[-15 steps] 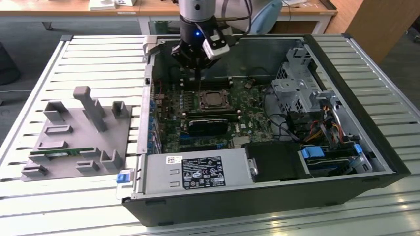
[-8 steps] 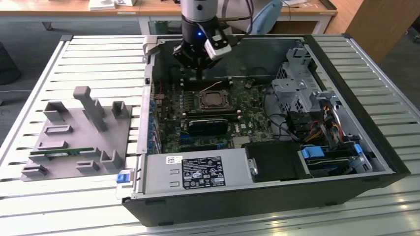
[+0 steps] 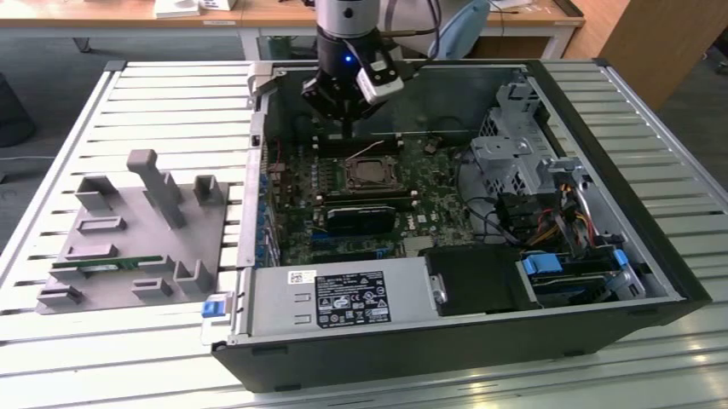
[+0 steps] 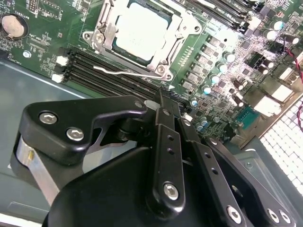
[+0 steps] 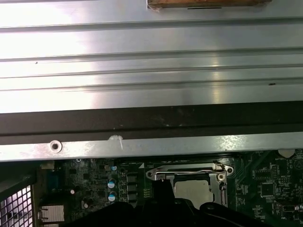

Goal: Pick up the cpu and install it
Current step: 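Install the first cpu locking lever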

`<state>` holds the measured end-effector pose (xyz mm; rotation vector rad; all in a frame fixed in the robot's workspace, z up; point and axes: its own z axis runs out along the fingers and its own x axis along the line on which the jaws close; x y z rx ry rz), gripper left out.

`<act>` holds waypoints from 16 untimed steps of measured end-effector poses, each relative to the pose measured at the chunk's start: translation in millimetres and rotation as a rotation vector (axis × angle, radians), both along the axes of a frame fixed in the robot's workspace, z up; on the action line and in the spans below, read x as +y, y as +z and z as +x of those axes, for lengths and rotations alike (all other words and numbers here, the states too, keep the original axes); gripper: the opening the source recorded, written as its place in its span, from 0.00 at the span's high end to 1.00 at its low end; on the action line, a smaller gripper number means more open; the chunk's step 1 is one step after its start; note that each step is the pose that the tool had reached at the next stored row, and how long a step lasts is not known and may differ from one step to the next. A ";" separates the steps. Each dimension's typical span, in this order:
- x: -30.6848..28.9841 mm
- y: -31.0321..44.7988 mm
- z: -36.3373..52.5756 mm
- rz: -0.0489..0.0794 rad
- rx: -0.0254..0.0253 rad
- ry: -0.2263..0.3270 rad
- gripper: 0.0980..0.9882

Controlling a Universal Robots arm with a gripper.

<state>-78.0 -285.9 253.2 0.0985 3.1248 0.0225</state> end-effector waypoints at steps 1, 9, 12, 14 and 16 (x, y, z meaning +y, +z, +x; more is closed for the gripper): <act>0.0 0.0 0.3 0.000 0.0000 0.000 0.99; 0.0 -0.3 2.5 0.000 0.0000 0.000 0.99; 0.0 -0.5 3.0 0.003 0.0001 0.000 0.99; 0.0 -0.8 3.4 0.018 0.0000 0.000 0.99; -0.1 -1.0 3.6 0.037 0.0001 0.000 0.99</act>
